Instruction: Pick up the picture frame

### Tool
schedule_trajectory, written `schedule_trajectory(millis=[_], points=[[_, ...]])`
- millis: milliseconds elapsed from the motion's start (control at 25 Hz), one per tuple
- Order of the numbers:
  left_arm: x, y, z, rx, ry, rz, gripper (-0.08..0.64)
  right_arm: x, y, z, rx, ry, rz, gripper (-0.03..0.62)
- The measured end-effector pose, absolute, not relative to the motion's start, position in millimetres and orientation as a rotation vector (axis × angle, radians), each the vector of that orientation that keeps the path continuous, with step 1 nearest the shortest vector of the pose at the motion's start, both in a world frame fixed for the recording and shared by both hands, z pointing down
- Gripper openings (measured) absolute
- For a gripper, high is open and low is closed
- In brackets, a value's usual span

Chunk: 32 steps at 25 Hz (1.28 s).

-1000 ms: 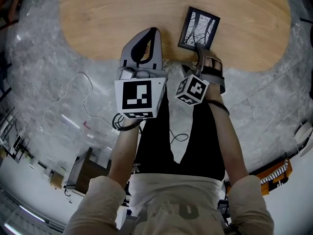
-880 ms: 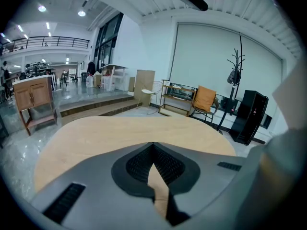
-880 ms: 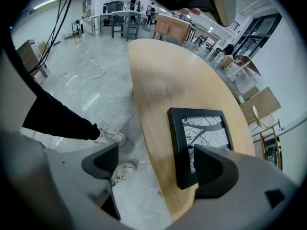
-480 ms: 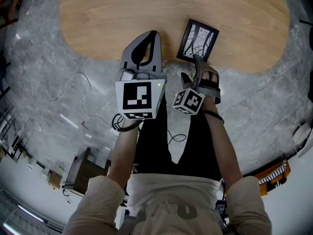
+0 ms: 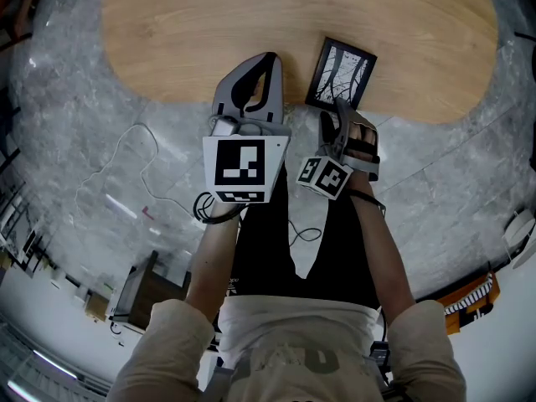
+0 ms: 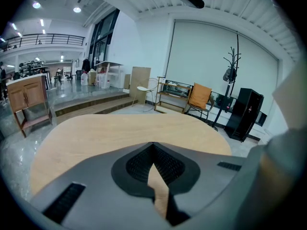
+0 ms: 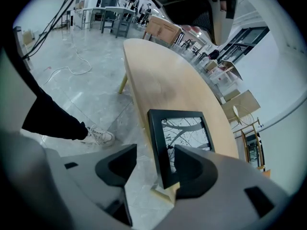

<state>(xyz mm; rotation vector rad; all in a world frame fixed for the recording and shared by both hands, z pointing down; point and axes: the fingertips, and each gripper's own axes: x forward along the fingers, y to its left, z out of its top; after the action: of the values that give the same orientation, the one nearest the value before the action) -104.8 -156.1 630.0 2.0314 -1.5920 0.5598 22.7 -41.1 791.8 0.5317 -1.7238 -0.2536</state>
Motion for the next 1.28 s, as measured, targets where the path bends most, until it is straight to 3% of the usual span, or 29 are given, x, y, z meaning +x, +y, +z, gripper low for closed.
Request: schedule_trajectory(millis=[120,440,1280], points=[[-106,-156,633,2.033,-1.588,0.569,0.009,23,-42,792,0.533,-1.714,-0.273,0.252],[-104,-152,633,2.051,-1.569,0.59,0.009,25,-53,784,0.617,-1.682,-0.327,0.146],[-99,-159,621,2.062,-1.573,0.553,0.009,35,-74,756,0.767,-1.656,-0.283,0.081]])
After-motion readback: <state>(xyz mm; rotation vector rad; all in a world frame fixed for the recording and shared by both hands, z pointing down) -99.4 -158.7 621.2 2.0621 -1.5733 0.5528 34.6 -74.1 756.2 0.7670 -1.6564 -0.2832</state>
